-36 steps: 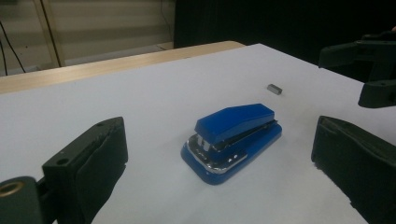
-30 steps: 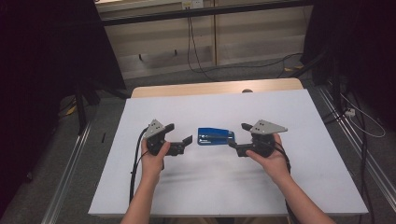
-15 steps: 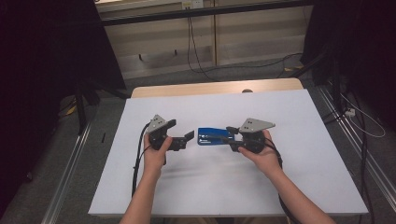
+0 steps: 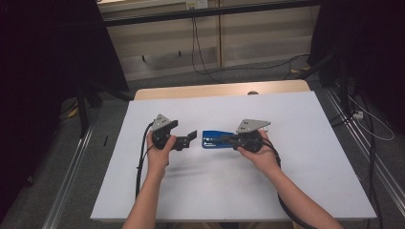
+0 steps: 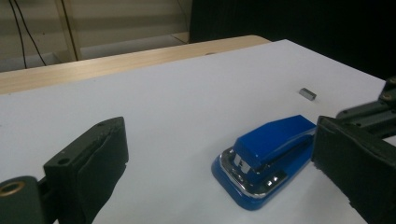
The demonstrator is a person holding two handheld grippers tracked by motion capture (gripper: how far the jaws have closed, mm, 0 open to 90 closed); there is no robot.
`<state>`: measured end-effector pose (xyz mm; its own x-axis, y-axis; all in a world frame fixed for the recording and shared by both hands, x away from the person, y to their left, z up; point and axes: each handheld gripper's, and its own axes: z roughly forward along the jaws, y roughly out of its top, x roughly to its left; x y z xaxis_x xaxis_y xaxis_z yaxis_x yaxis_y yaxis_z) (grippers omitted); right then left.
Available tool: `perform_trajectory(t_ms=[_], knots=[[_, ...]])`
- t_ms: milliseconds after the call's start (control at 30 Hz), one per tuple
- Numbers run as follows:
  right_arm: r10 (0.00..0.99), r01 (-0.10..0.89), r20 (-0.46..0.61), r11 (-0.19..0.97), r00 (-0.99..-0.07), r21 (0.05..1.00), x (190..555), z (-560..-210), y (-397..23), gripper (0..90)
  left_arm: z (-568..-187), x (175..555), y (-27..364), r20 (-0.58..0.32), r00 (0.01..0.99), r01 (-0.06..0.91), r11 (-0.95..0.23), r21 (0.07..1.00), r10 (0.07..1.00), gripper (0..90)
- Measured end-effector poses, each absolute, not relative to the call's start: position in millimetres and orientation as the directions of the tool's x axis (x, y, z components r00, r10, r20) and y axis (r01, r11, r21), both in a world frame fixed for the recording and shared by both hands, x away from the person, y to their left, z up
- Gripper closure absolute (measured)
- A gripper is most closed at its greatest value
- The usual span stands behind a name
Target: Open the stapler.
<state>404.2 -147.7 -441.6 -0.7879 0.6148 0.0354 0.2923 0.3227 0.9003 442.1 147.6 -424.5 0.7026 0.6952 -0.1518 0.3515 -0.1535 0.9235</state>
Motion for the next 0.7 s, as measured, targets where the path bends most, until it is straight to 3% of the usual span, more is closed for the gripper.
perform_trajectory(t_ms=[700], knots=[[0.598,0.279,-0.049,0.442,-0.8,0.852,414.8,-455.6,-121.7,90.0,-431.2,447.1,142.3,-0.138,0.717,0.35,-0.182,0.919,0.683,4.2]])
